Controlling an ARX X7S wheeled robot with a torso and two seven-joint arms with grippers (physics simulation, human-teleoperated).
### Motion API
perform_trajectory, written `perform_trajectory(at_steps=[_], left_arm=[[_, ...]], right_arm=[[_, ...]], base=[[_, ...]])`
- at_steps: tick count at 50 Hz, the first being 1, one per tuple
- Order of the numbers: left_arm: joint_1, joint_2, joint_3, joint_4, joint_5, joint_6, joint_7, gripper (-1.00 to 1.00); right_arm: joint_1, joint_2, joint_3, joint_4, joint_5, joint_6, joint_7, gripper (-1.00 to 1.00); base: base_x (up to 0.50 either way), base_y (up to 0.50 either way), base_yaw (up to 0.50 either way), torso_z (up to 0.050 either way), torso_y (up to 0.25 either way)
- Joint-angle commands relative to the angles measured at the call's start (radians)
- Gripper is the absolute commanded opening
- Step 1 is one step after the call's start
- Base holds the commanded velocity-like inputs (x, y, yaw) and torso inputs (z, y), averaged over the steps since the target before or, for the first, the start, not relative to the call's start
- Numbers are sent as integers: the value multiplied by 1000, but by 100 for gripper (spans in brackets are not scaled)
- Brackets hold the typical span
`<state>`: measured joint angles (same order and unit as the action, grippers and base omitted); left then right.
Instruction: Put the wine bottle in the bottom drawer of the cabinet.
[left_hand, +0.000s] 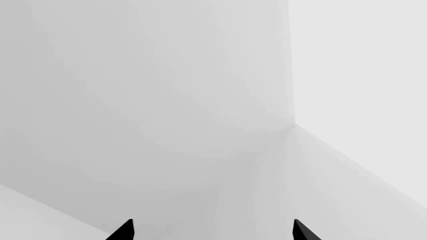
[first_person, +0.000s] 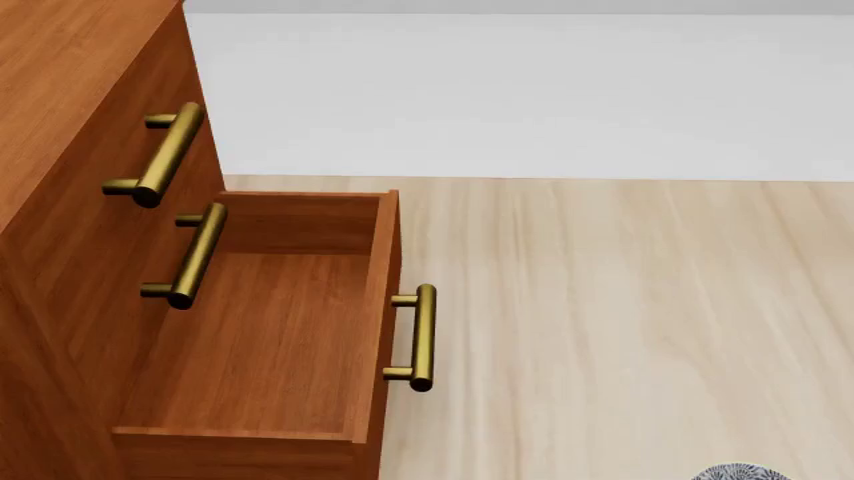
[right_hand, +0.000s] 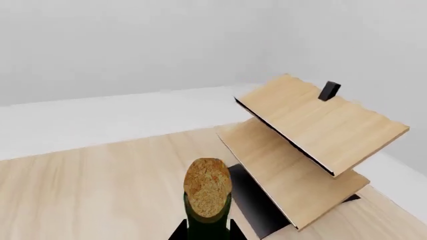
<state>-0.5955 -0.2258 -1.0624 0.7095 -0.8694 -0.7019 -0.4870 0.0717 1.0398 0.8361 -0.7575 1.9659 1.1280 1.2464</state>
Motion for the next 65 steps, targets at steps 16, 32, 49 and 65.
perform_trajectory(at_steps=[16, 32, 49, 65], left_arm=[[6, -8, 11, 2, -11, 0, -17, 100], [13, -14, 15, 10, -23, -4, -30, 100], [20, -16, 20, 0, -24, 4, -29, 100], [30, -5, 38, -40, 13, 51, 13, 100]], right_arm=[[323, 335, -504, -58, 75, -519, -61, -100], [738, 247, -908, -10, 171, -641, -98, -100], [1101, 62, -1153, 170, 366, -512, -8, -100], [1438, -125, -1369, 390, 571, -384, 139, -100]], base=[[0, 0, 0, 0, 1], [0, 0, 0, 0, 0], [0, 0, 0, 0, 1], [0, 0, 0, 0, 1]])
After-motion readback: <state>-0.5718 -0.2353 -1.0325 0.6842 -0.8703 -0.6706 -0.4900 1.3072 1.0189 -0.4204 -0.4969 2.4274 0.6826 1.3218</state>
